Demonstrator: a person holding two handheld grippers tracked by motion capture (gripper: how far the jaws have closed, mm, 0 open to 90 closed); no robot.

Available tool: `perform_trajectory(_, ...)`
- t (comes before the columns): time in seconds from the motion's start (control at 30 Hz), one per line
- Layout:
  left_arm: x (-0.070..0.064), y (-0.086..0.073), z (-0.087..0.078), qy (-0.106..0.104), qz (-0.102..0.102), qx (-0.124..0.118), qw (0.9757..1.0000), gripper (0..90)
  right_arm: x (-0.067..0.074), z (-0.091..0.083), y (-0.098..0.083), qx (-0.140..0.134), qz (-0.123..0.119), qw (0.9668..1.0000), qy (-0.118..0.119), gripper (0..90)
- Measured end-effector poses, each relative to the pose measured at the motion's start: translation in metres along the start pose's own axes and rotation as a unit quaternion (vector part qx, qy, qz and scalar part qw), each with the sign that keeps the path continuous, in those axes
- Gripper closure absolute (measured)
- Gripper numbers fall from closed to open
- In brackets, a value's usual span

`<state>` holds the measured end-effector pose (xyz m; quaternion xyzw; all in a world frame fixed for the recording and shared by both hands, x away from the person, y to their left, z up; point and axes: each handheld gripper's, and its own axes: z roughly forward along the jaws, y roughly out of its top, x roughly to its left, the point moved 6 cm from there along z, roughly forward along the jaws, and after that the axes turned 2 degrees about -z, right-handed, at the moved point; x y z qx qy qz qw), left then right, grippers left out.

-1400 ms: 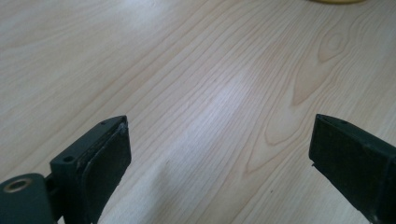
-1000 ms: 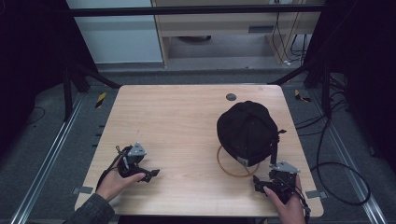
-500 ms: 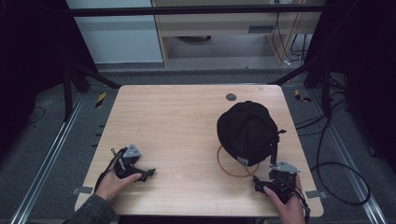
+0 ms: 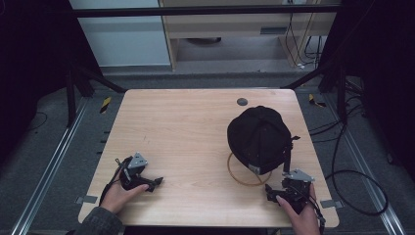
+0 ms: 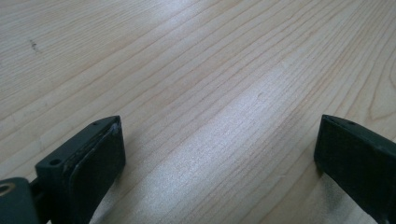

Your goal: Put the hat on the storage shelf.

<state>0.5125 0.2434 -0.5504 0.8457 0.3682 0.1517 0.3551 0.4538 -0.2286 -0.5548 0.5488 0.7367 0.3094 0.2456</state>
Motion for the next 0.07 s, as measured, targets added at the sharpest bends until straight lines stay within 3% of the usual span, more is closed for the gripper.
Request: perform_trajectory(0.07,0.0,-0.0001,0.0,0.0,0.0,0.0,1.0,1.4,0.0,0.0,0.0,0.0,0.0,1.0,0.0,0.4)
